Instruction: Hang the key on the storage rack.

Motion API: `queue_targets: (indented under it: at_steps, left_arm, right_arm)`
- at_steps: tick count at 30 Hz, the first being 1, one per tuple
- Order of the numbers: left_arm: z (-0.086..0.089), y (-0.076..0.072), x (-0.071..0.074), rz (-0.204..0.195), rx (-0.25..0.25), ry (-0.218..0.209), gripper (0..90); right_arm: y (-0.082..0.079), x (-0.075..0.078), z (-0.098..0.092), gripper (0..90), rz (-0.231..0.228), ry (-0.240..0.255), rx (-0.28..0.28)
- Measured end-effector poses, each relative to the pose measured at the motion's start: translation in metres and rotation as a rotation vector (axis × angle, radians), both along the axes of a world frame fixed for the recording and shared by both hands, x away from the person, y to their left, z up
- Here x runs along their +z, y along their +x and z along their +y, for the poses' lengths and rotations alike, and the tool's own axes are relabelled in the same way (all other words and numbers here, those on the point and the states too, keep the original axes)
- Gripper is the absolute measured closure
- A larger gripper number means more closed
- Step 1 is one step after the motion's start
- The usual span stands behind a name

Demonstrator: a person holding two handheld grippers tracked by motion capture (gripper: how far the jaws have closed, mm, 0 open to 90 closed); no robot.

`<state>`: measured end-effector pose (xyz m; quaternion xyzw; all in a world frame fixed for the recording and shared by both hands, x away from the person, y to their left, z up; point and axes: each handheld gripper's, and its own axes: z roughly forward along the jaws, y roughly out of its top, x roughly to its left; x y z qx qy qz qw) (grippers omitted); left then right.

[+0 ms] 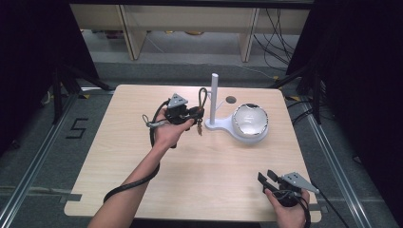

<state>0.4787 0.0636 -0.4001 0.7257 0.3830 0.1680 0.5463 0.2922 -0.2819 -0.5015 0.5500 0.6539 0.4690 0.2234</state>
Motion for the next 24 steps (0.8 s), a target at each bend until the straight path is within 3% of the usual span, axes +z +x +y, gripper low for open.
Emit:
queue_targets:
  at_steps: [2, 4, 6, 8, 9, 10, 11, 12, 24]
  left_arm:
    - [0.0, 0.0005, -0.0002, 0.001, 0.001, -0.002, 69.6]
    - [-0.0001, 0.0013, -0.0005, 0.002, 0.0, 0.0, 69.6]
    - [-0.0009, 0.0019, -0.0006, 0.004, 0.002, -0.005, 69.6]
    - [-0.0016, 0.0025, -0.0003, 0.005, 0.002, -0.006, 69.6]
    - [-0.002, 0.0028, -0.0003, 0.006, 0.002, -0.004, 69.5]
    - [-0.0024, 0.003, -0.0004, 0.006, 0.001, -0.004, 69.6]
    - [-0.0031, 0.0033, -0.0006, 0.006, 0.002, -0.007, 69.6]
    - [-0.0033, 0.0036, -0.0009, 0.007, 0.001, -0.006, 69.5]
    - [-0.0072, 0.0081, -0.006, 0.024, 0.012, 0.001, 69.5]
  right_arm:
    - [-0.0004, 0.0006, 0.001, 56.4, 0.008, 0.017, 0.002]
    - [0.0014, -0.0002, -0.0013, 56.4, -0.018, -0.023, 0.011]
    - [-0.0001, 0.0005, 0.0012, 56.4, 0.007, 0.005, 0.002]
    - [-0.0003, 0.0006, 0.0012, 56.4, 0.006, 0.0, -0.004]
    - [0.0017, 0.0001, -0.0021, 56.4, -0.021, -0.033, 0.017]
    - [0.0016, 0.0002, -0.0023, 56.4, -0.022, -0.035, 0.013]
    - [0.0, 0.0005, 0.0006, 56.4, 0.0, 0.007, -0.002]
    - [-0.0001, 0.0003, 0.0003, 56.4, 0.0, 0.011, 0.004]
    - [0.0002, 0.0, 0.0001, 56.4, -0.002, 0.006, 0.002]
